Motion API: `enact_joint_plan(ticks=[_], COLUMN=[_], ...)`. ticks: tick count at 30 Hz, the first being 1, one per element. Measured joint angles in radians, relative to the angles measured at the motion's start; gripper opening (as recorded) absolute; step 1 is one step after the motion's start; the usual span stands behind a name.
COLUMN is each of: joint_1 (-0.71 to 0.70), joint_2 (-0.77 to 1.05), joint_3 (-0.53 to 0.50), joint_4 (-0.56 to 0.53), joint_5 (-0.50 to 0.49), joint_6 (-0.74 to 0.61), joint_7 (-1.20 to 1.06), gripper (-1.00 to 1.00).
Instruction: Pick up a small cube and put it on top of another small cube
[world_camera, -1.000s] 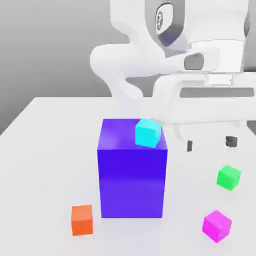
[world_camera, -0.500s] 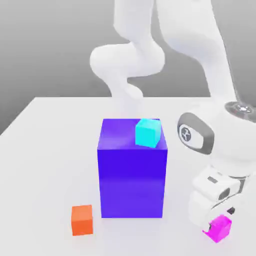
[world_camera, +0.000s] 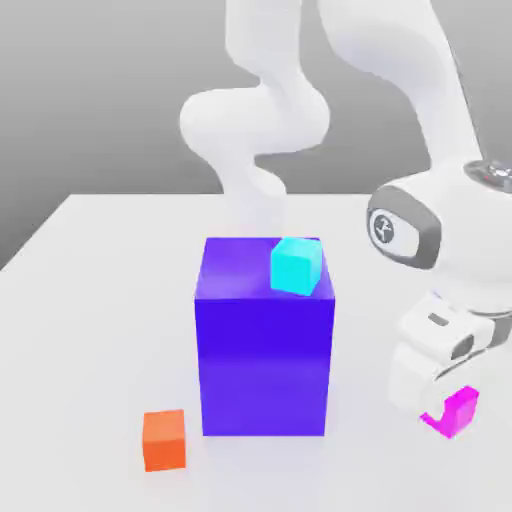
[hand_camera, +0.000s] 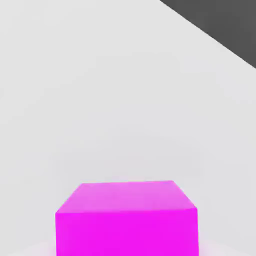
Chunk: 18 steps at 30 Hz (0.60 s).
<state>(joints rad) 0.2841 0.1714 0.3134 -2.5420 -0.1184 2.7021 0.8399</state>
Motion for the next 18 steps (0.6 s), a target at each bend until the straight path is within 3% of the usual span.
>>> enact_joint_plan(ticks=[8,10,14,15,18], joint_1=[0.214,0.215,0.243,0.256,0.256], joint_2=[-0.223,-0.19,-0.051,-0.026,-0.026], joint_3=[0.125,0.121,0.056,0.037,0.037], joint_4=[-0.178,-0.19,-0.186,-0.184,-0.184], joint_5=[0.169,0.134,-0.034,-0.065,-0.065], joint_6=[-0.029,0.014,0.136,0.157,0.157], joint_7=[0.096,0.139,0.265,0.288,0.288], gripper=[-1.0,-1.0,-1.0,1.0,1.0])
